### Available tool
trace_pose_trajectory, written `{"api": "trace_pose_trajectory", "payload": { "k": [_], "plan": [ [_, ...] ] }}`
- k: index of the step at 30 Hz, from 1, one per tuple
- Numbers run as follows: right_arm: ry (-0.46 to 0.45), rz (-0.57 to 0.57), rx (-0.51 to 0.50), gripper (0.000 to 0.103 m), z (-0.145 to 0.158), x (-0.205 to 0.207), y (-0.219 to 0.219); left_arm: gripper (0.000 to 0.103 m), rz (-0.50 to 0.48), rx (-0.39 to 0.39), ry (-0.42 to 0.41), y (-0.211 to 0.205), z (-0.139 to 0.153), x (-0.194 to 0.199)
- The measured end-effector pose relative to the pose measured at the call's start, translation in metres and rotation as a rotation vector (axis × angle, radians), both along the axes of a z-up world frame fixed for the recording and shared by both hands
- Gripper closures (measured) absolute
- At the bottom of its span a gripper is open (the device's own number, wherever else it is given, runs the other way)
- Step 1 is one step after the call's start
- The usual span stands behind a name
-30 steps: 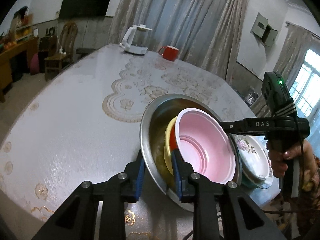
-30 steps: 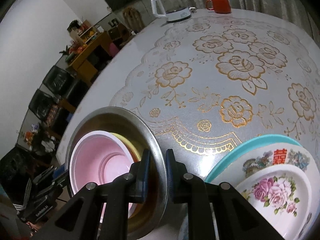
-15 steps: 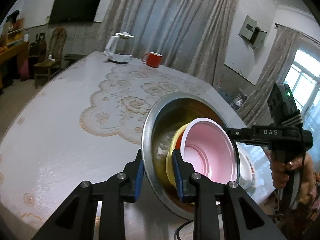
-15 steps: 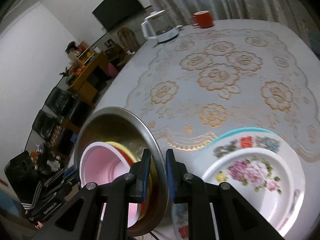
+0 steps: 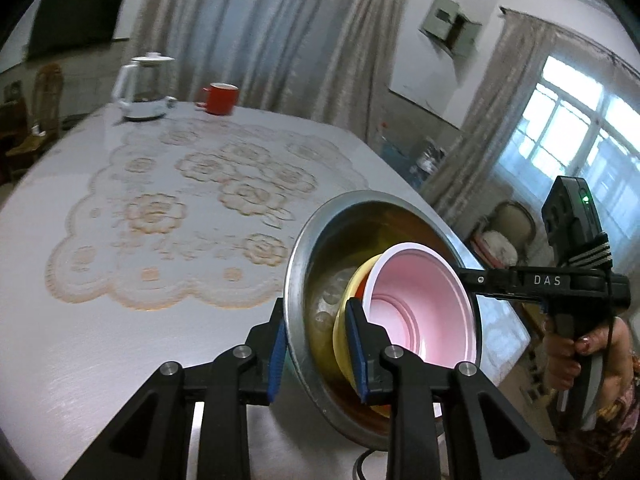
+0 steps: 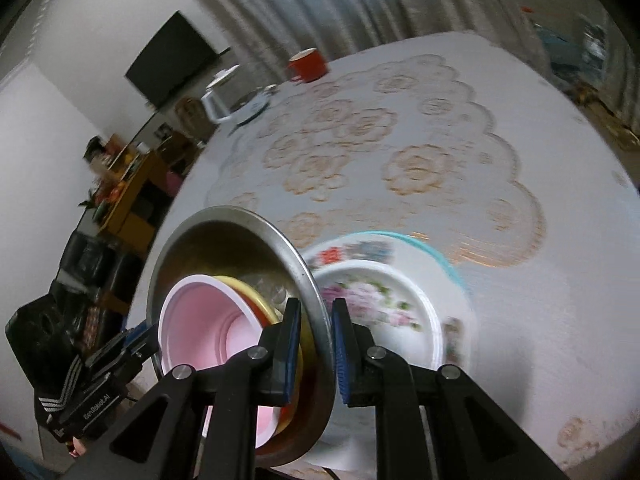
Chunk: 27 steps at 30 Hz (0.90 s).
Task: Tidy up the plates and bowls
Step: 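Lift the nested bowl stack with both grippers and carry it over the plate stack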
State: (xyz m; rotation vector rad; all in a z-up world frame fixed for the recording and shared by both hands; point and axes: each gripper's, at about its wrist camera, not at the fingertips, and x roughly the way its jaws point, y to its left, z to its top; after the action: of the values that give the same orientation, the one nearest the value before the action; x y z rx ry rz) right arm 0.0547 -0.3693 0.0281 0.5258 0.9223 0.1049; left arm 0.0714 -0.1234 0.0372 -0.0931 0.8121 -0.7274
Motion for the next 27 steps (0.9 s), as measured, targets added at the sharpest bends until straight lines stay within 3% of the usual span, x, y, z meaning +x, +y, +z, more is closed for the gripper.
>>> {"api": "trace_pose_trajectory", "payload": {
  "k": [13, 24, 27],
  "plan": [
    [0.081, -0.119, 0.034, 0.086, -0.037, -0.020, -0.042, 0.076, -0.065, 0.099, 0.051, -0.054, -0.032, 0.020],
    [0.076, -0.172, 0.118, 0.086, -0.050, -0.024, -0.051, 0.076, -0.071, 0.090, 0.075, -0.051, -0.042, 0.024],
    [0.089, -0.188, 0.137, 0.079, -0.056, -0.031, -0.052, 0.076, -0.073, 0.078, 0.077, -0.046, -0.041, 0.020]
  ]
}}
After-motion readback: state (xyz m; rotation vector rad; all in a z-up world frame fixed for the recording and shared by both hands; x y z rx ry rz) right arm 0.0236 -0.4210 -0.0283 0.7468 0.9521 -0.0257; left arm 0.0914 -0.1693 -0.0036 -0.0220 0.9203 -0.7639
